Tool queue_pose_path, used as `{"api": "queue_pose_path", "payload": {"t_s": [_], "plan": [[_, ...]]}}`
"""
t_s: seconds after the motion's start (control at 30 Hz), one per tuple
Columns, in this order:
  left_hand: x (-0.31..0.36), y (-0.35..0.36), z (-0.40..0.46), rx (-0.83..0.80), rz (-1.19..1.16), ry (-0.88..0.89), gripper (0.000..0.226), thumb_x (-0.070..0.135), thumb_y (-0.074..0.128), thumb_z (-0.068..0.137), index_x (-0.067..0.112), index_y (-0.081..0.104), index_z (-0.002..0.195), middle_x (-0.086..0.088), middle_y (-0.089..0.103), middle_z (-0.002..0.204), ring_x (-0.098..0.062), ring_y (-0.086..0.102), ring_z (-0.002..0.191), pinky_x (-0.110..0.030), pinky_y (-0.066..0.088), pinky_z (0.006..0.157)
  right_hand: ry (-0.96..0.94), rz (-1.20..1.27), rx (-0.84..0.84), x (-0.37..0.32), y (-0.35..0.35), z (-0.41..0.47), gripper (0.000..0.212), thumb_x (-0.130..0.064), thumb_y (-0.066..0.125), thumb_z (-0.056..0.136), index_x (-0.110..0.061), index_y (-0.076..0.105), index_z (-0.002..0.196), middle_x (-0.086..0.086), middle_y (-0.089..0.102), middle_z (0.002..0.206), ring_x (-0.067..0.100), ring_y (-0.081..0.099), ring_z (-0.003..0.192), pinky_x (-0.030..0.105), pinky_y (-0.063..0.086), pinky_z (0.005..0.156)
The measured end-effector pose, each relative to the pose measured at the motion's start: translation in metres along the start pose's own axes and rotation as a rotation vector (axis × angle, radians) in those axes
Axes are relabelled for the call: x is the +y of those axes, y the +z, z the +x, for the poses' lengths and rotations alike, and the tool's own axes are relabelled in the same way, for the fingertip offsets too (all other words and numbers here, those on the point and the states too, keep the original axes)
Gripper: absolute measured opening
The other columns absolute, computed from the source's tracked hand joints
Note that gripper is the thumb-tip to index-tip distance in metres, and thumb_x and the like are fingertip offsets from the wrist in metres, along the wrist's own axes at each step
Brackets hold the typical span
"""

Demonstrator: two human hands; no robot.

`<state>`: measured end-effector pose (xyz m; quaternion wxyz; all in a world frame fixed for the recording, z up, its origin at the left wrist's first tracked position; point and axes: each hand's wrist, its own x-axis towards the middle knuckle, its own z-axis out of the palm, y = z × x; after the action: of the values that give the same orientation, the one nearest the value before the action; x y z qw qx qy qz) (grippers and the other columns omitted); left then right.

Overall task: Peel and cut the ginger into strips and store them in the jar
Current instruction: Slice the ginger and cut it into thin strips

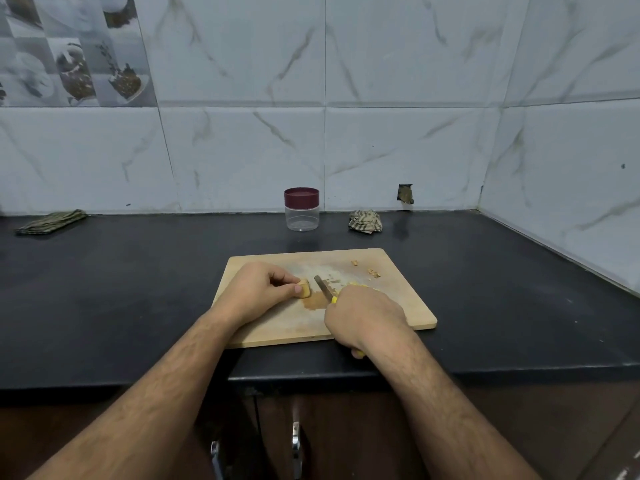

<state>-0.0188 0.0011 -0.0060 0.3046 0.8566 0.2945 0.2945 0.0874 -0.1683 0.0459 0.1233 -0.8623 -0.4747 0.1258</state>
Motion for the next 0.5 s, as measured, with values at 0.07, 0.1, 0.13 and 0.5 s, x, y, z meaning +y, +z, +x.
{"api": "queue_pose_path", "payload": {"t_s": [0.07,0.1,0.13,0.5], "plan": [[0.001,0.001,0.001,0.018,0.005,0.017,0.008,0.026,0.077,0.083,0.028,0.08,0.09,0.016,0.072,0.106,0.007,0.063,0.096,-0.017,0.048,0.087,0.005,0.002,0.008,-0.001,0.0,0.002,0.013,-0.025,0.041,0.096,-0.018,0.052,0.094,0.004,0.068,0.099,0.024,0.064,0.084,0.029,0.046,0.07],[0.0,0.001,0.001,0.024,0.012,0.021,0.008,0.025,0.078,0.083,0.027,0.08,0.09,0.016,0.071,0.107,0.007,0.063,0.097,-0.018,0.049,0.089,0.003,0.003,0.011,-0.002,0.0,0.003,0.013,-0.026,0.041,0.096,-0.019,0.052,0.095,0.004,0.069,0.1,0.024,0.063,0.083,0.029,0.045,0.069],[0.001,0.002,0.0,0.027,0.021,0.022,0.008,0.026,0.078,0.083,0.027,0.08,0.091,0.017,0.072,0.106,0.007,0.063,0.097,-0.02,0.05,0.09,-0.002,0.004,0.013,-0.003,0.0,0.003,0.014,-0.026,0.041,0.096,-0.019,0.052,0.095,0.004,0.069,0.099,0.024,0.063,0.082,0.029,0.044,0.067],[0.0,0.005,-0.001,0.058,0.185,0.061,0.016,0.038,0.073,0.086,0.032,0.078,0.1,0.019,0.074,0.098,0.002,0.064,0.091,-0.03,0.052,0.086,-0.018,-0.036,0.007,-0.014,-0.009,0.012,0.028,-0.024,0.038,0.098,-0.013,0.062,0.111,0.007,0.069,0.102,0.026,0.065,0.097,0.032,0.047,0.077]]}}
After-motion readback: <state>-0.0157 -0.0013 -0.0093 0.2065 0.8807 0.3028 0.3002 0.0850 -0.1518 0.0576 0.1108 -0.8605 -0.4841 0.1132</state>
